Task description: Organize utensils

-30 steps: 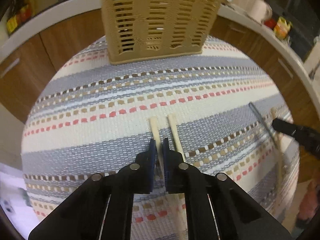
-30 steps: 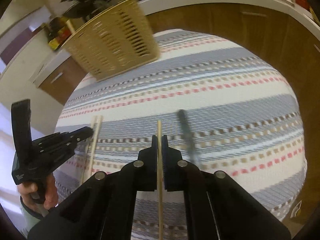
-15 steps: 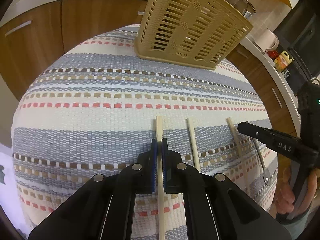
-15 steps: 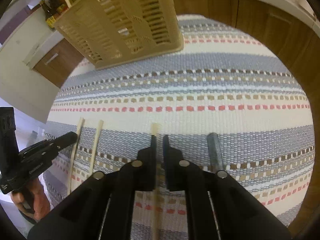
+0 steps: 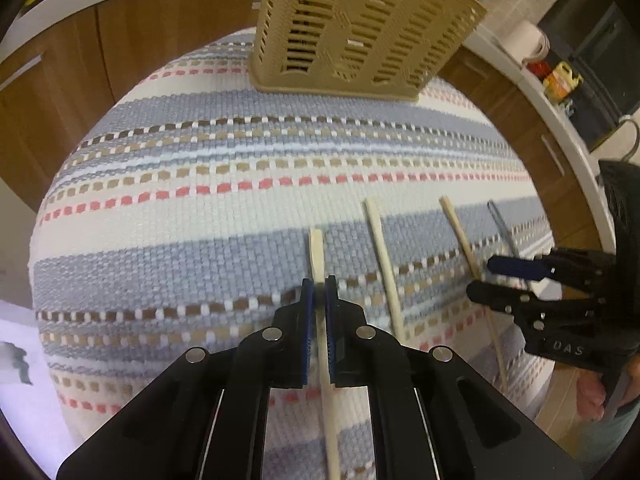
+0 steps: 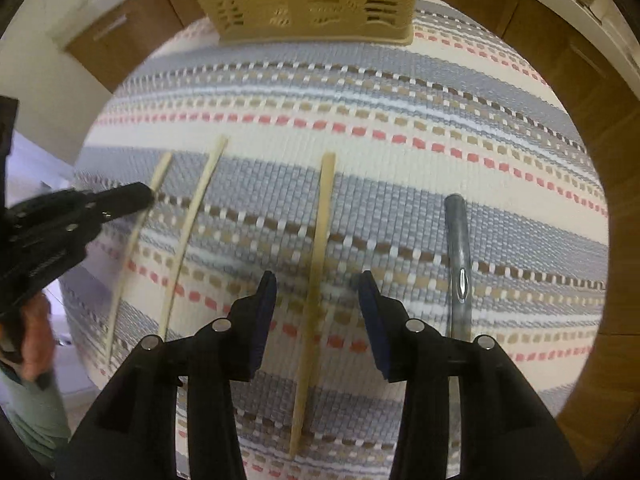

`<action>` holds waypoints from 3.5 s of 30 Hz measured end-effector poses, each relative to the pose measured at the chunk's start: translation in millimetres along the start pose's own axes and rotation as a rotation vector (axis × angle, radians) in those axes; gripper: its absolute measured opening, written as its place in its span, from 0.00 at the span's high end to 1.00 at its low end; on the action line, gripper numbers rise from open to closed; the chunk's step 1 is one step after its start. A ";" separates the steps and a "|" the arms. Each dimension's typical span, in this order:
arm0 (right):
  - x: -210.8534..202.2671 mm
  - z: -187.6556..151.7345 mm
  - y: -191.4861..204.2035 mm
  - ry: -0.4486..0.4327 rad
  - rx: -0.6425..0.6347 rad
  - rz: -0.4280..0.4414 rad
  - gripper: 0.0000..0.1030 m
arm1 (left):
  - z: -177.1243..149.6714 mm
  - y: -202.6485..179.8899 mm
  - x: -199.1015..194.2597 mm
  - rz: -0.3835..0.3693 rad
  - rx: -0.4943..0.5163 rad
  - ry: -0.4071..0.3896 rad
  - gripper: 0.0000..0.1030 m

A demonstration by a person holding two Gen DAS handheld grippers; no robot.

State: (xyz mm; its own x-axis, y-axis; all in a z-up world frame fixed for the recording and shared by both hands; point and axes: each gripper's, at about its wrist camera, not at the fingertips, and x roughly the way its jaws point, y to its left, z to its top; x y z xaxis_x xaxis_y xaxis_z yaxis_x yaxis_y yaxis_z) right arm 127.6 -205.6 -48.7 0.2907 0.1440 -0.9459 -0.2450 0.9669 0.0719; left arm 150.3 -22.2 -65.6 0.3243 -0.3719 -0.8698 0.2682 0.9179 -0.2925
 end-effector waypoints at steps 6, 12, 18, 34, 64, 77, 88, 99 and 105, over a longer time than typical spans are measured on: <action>2.9 -9.4 17.3 0.056 -0.042 -0.039 0.69 | -20.1 -11.4 -6.4 0.037 0.120 0.123 0.95; 7.5 -17.2 34.7 0.072 -0.045 -0.062 0.71 | -29.6 -23.6 -6.8 0.036 0.170 0.188 0.92; 5.8 -29.0 35.4 0.088 -0.039 -0.029 0.71 | -29.2 -7.2 -21.6 -0.012 0.138 0.186 0.85; 5.5 -20.7 37.3 0.072 -0.074 -0.071 0.95 | -61.1 -54.5 -9.8 0.154 0.288 0.156 0.96; -162.9 43.8 -12.7 -0.727 -0.010 0.188 0.97 | 62.0 -33.0 -179.5 -0.165 0.003 -0.771 0.96; -173.5 141.9 -40.0 -0.998 0.039 0.059 0.97 | 145.5 -30.7 -168.1 -0.105 0.029 -0.951 0.96; -123.4 184.3 -67.5 -0.997 0.090 0.029 0.97 | 175.4 -8.8 -122.4 -0.054 0.016 -0.955 0.96; -104.0 167.8 -61.5 -0.981 0.064 0.022 0.97 | 164.8 -3.7 -106.8 -0.045 0.029 -0.925 0.96; -110.1 143.9 -58.2 -0.969 0.048 0.018 0.97 | 148.6 -5.7 -120.2 -0.046 0.035 -0.920 0.90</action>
State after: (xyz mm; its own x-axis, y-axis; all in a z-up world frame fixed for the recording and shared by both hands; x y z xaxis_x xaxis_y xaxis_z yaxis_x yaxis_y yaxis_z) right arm 242.9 -247.3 96.8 0.9287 0.2490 -0.2749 -0.2247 0.9674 0.1170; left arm 244.5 -3.3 99.7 0.9020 -0.3852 -0.1950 0.3211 0.9005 -0.2934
